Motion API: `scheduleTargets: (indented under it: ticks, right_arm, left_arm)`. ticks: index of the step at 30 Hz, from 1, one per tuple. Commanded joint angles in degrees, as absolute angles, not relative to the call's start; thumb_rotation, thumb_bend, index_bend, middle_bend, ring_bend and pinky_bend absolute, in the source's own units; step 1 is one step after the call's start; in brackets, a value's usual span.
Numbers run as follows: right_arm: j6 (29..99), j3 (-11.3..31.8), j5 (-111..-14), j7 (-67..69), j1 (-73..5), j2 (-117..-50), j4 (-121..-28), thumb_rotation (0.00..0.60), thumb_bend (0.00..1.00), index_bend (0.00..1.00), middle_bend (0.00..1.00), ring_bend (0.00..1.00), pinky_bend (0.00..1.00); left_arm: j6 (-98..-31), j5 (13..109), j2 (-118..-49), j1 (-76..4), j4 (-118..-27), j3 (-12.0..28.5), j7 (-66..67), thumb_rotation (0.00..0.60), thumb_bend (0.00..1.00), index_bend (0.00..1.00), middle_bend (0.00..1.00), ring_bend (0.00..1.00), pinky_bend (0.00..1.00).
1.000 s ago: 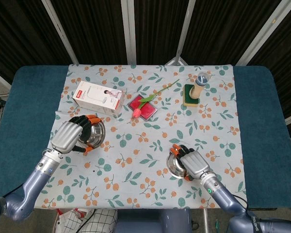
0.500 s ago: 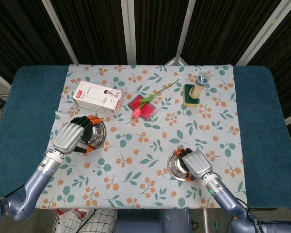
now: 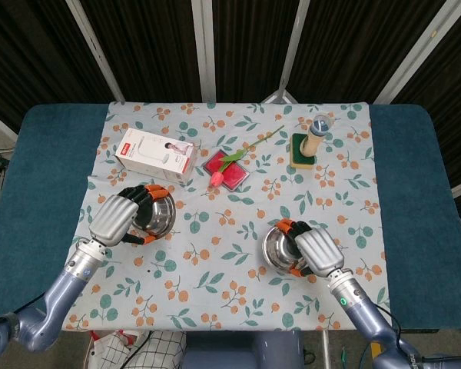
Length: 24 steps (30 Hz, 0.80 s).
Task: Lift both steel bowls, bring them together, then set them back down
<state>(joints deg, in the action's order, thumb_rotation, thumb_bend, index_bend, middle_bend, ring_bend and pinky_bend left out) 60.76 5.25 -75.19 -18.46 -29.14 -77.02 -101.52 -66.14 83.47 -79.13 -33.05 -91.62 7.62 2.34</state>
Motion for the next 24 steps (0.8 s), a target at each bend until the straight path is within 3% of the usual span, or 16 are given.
scheduleTargets:
  ticks: [1,5,9,13,18,24]
  right_arm:
    - [64.19,9.31,-78.51,2.36,-27.25,-74.60,-101.81,0.600,0.39,1.00,0.95,1.00,1.00]
    - [64.41,12.79,-76.98,21.85,-26.03,-72.32,-103.74,0.600,0.40,1.00,0.95,1.00,1.00]
    - [60.37,15.88,-73.94,40.91,-25.22,-67.60,-106.69,0.600,0.40,1.00,0.95,1.00,1.00]
    - [56.49,17.37,-72.55,52.03,-25.17,-64.99,-108.07,0.600,0.40,1.00,0.95,1.00,1.00]
    - [50.18,18.95,-70.65,61.04,-26.82,-63.19,-108.10,0.600,0.40,1.00,0.95,1.00,1.00]
    - [49.77,19.80,-68.77,62.27,-27.21,-63.98,-110.57,0.600,0.40,1.00,0.95,1.00,1.00]
  left_arm:
    - [-69.26,86.39,-81.39,-32.71,-90.19,8.02,-5.83,0.600,0.48,0.49,0.61,0.48,0.69]
    - [-75.14,90.12,-85.07,-32.09,-87.33,8.86,-16.59,0.600,0.48,0.49,0.61,0.48,0.69]
    - [-81.00,93.16,-89.07,-31.91,-83.99,9.84,-25.96,0.600,0.49,0.48,0.61,0.48,0.69]
    - [-82.84,94.27,-91.22,-32.33,-83.11,10.09,-30.06,0.600,0.48,0.48,0.61,0.48,0.69]
    - [-84.14,95.13,-95.99,-33.39,-81.81,10.28,-31.51,0.600,0.48,0.48,0.61,0.48,0.69]
    - [-83.50,97.29,-101.16,-35.41,-78.71,9.30,-28.75,0.600,0.48,0.48,0.61,0.48,0.69]
